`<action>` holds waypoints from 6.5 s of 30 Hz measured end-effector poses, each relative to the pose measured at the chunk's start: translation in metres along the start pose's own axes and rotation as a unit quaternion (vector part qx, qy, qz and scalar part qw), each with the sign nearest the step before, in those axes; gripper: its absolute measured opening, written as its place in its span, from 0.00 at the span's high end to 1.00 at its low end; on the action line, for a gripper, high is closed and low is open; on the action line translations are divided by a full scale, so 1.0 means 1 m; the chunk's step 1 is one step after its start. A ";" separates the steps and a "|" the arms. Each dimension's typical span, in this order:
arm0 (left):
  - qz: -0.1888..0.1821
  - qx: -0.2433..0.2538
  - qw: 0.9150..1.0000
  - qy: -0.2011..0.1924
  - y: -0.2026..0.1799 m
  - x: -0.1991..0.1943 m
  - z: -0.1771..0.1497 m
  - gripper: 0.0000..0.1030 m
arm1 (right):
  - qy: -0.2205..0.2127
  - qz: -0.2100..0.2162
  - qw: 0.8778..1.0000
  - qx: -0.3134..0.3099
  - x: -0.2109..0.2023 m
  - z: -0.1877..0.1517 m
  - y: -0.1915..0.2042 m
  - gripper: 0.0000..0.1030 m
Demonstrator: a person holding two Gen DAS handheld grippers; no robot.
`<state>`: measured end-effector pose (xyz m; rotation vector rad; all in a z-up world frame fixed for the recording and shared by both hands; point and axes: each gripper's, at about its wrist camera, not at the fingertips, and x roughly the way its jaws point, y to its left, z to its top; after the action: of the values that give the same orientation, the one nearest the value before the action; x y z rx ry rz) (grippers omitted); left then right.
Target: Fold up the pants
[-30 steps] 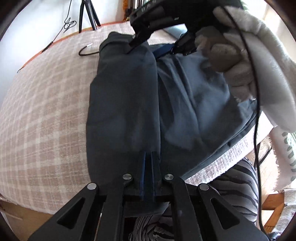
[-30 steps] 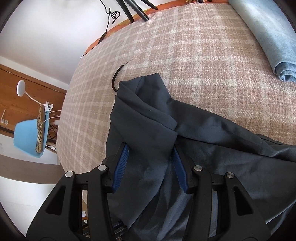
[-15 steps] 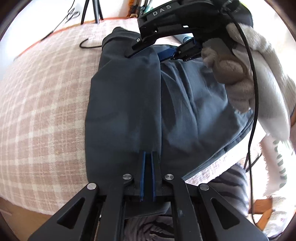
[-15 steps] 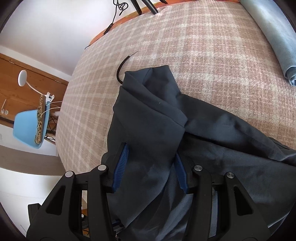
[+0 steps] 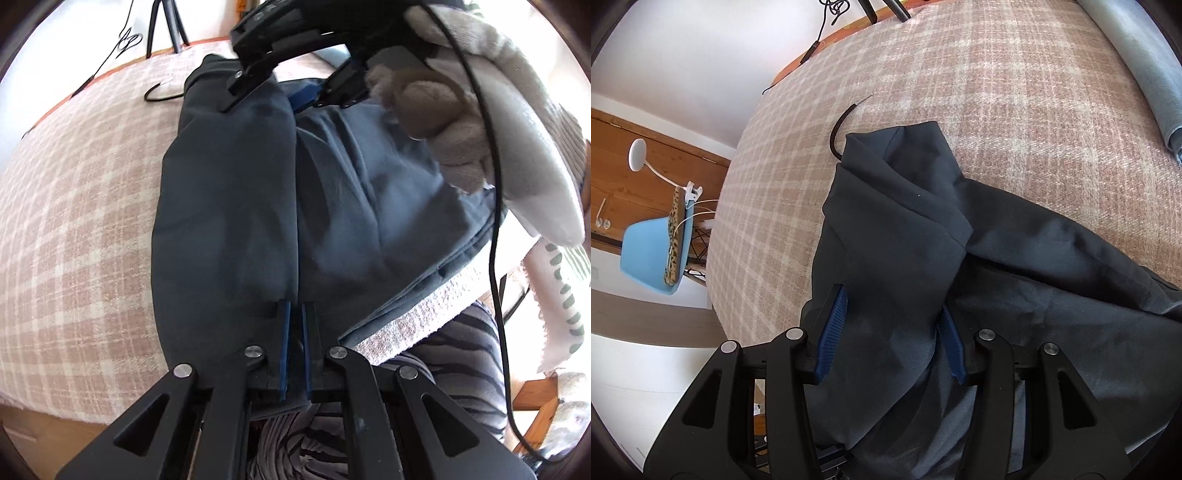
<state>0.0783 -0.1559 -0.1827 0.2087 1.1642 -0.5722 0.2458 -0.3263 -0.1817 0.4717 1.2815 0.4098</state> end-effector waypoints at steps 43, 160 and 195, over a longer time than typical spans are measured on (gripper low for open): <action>0.099 -0.018 0.993 -0.069 0.030 -0.051 -0.037 1.00 | -0.044 0.005 0.998 -0.042 -0.026 -0.002 0.019 0.92; -0.085 0.062 0.994 -0.037 -0.035 0.028 0.080 1.00 | -0.200 -0.163 0.962 -0.090 -0.211 -0.132 -0.080 0.80; -0.169 0.085 0.981 -0.040 -0.035 0.002 0.045 1.00 | -0.131 -0.104 0.980 -0.111 -0.117 -0.003 -0.054 0.41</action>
<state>0.0962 -0.2060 -0.1618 0.1324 1.0786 -0.9732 0.2164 -0.4339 -0.1170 0.1926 1.0039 0.2983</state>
